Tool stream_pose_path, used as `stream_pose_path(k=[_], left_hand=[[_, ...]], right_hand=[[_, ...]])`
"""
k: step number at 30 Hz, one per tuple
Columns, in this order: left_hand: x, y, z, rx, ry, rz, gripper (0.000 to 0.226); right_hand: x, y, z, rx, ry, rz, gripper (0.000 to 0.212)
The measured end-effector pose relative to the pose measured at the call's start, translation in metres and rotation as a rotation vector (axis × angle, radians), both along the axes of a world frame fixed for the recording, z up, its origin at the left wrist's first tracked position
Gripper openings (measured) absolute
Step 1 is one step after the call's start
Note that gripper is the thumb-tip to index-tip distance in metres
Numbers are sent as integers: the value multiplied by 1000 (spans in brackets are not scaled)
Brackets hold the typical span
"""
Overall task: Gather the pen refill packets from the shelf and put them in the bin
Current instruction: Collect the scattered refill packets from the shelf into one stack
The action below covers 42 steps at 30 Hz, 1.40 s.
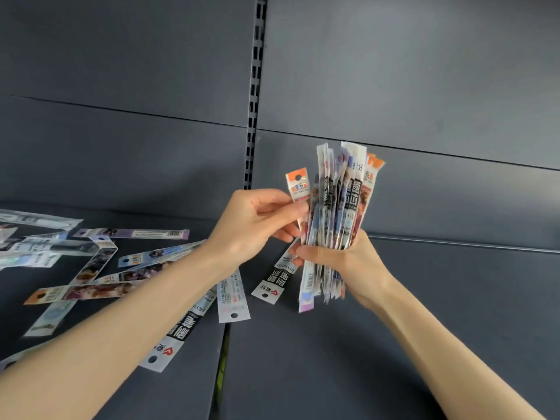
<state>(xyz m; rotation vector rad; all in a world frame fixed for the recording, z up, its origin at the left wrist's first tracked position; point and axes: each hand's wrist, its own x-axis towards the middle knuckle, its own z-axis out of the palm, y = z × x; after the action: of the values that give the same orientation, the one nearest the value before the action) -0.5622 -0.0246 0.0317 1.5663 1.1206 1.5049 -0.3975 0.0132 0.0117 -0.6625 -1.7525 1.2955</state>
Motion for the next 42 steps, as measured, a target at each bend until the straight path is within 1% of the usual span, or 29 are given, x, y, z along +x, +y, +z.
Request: stream_pose_path(k=[3,6,8,11,13,16,19,23,26,30,32,34,36,38,40,42], left_hand=[[9,2,5,3,84,-48,15],[16,4,11,-75,178,-152,16],[18,5,9,-123,149,-230,24],[19,6,3,-49,90,-205,37],[20,5,4,-7,67,-200,39],[23,5,5,-25,85,-241,34],[30,4,2,-43,117,-278,39],[39,9,0,-59,178,-253,20],[40,12,0,-57,211,-263,17],[40,13,3,-90,219,-265,23],[34,12,6,-126,229,-288,27],[21,10,6,-173,261,-293,37],[5,10,0,-230,368,-177,52],[-8,8,-10,-277,558,15,51],[-12,7,-21,-302,848,168,53],[-8,5,-29,-357,1117,237,59]], right_hand=[[3,-1,2,-35,25,64,30],[6,1,1,-115,67,142,45],[9,3,-2,-154,51,171,47],[13,2,-2,-152,-20,148,35],[14,1,-3,-125,-52,113,32],[11,3,-10,-113,-124,79,39],[6,3,-18,-117,-173,40,44],[2,-1,-16,-27,-196,23,39],[0,-2,-17,-53,-143,22,32],[-1,-2,-19,-101,-127,30,17],[0,-1,-20,-133,-135,10,15],[1,-1,-19,-150,-130,-49,6],[5,3,-18,-144,-109,-151,23],[9,8,-16,-150,-83,-237,34],[11,11,-16,-174,-65,-282,36],[12,12,-16,-191,-65,-293,29]])
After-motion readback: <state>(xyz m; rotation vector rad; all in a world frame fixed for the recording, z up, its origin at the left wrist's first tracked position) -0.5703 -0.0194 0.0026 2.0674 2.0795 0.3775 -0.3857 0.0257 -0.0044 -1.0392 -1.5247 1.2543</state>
